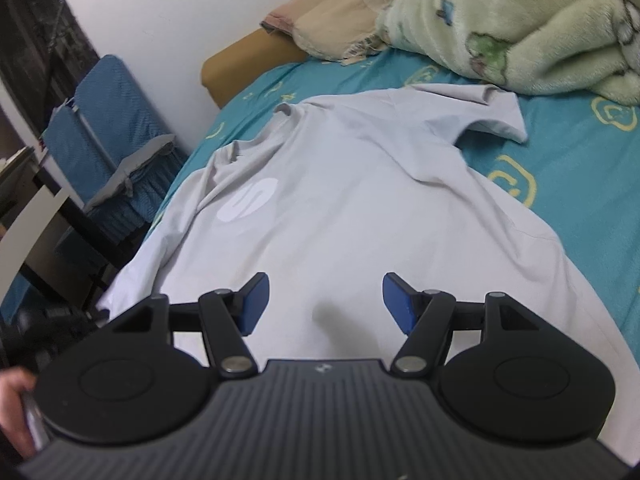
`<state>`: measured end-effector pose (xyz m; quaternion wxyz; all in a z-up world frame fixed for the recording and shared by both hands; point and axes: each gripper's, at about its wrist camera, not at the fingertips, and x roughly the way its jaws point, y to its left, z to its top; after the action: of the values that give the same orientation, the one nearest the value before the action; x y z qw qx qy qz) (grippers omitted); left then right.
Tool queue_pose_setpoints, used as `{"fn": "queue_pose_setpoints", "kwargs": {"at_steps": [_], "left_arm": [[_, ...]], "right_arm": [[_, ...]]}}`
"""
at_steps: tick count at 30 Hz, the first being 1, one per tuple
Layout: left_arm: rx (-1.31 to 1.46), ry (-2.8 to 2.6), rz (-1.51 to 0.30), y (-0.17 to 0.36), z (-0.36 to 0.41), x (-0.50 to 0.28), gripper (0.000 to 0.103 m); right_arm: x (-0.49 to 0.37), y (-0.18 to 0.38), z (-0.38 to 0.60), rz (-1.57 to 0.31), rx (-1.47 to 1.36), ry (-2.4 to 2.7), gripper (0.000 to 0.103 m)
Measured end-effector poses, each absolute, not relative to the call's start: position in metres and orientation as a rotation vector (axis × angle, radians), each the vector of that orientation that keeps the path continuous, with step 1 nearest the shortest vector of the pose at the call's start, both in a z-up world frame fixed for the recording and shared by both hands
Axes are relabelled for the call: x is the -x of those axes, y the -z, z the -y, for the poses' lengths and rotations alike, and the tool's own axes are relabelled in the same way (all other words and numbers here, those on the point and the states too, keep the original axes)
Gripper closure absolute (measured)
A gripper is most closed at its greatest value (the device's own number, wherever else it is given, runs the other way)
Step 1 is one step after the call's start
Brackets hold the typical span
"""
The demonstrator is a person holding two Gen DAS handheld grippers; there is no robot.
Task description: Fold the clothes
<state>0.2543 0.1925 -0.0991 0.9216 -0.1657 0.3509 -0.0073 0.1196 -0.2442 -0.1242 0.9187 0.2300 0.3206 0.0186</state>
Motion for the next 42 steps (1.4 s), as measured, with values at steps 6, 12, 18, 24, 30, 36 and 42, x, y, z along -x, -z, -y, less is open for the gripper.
{"fn": "queue_pose_setpoints", "kwargs": {"at_steps": [6, 12, 18, 24, 30, 36, 42], "left_arm": [[0.116, -0.129, -0.559, 0.025, -0.226, -0.349, 0.101], [0.054, -0.236, -0.561, 0.039, -0.223, -0.413, 0.101], [0.076, -0.243, -0.613, 0.07, -0.205, -0.439, 0.061], [0.084, -0.036, -0.589, 0.038, -0.136, -0.344, 0.039], [0.076, 0.067, -0.546, 0.013, -0.063, -0.21, 0.019], [0.096, 0.111, -0.51, 0.013, -0.029, -0.09, 0.009], [0.15, 0.144, -0.471, 0.02, -0.023, -0.025, 0.003]], "right_arm": [[-0.126, 0.124, 0.223, -0.656, -0.401, -0.093, 0.037], [-0.142, 0.129, 0.228, -0.649, -0.396, -0.047, 0.037], [-0.147, 0.119, 0.231, -0.567, -0.339, -0.017, 0.037], [-0.14, 0.103, 0.232, -0.501, -0.309, -0.027, 0.037], [-0.118, 0.086, 0.236, -0.439, -0.296, -0.045, 0.037], [-0.085, 0.068, 0.238, -0.359, -0.254, -0.074, 0.042], [-0.058, 0.059, 0.235, -0.323, -0.193, -0.049, 0.044]]}}
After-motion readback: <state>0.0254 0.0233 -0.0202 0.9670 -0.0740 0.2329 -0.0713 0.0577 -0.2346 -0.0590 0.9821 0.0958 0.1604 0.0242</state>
